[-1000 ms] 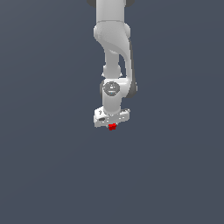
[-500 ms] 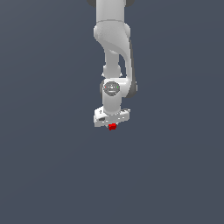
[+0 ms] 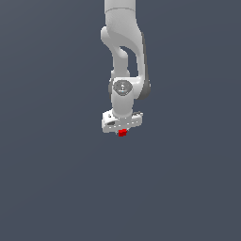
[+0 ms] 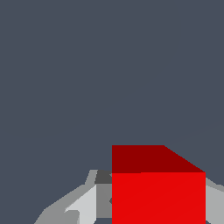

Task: Pick up the red cube and move it to a goal position.

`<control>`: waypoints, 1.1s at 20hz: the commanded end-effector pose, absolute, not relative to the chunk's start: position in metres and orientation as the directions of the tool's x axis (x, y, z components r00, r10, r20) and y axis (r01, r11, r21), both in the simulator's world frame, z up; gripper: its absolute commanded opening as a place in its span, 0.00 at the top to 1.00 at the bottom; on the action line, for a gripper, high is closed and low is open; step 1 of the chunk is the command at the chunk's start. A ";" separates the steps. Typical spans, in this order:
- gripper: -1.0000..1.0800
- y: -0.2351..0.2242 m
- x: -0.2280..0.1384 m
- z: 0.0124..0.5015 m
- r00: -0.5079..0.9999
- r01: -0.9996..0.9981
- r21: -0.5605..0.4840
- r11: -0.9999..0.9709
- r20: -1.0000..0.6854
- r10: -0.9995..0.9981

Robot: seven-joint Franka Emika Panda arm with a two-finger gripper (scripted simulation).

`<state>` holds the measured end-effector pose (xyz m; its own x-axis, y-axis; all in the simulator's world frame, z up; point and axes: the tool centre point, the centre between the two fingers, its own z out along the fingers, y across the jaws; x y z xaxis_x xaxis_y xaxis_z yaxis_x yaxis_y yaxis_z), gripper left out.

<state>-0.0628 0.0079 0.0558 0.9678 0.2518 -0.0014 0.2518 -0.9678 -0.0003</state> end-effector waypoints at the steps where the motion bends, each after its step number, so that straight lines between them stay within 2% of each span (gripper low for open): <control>1: 1.00 0.012 -0.063 0.073 0.968 0.252 0.000 -0.968 0.000 0.252; 22: 1.00 0.068 -0.062 0.289 0.968 0.253 0.001 -0.968 0.000 0.253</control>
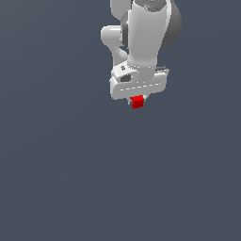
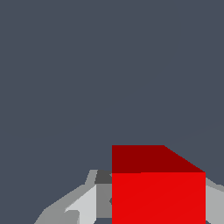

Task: Pick up the red cube and move it to a goal position.

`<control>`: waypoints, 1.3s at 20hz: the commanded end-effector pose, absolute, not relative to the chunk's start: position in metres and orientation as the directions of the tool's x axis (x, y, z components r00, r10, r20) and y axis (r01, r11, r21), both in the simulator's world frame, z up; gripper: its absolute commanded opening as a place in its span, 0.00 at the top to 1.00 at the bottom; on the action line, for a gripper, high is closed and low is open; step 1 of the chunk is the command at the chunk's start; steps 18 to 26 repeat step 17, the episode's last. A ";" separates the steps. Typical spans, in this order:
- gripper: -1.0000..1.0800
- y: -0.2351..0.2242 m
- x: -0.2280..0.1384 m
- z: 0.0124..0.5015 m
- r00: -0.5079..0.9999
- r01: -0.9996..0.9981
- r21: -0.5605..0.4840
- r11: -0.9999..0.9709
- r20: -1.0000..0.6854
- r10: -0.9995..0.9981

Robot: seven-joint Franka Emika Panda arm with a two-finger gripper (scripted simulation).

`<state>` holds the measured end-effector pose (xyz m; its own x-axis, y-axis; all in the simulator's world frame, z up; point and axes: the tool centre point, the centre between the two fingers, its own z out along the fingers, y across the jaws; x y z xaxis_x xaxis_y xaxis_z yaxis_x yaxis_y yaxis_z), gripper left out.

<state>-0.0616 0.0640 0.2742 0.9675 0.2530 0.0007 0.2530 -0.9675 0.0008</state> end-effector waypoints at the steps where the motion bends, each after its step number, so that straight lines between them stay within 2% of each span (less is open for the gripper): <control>1: 1.00 0.070 -0.061 0.298 0.968 0.253 0.001 -0.968 0.000 0.253; 12: 1.00 0.085 -0.057 0.355 0.968 0.253 0.000 -0.968 0.000 0.253; 26: 1.00 0.086 -0.056 0.360 0.968 0.253 0.000 -0.968 0.000 0.253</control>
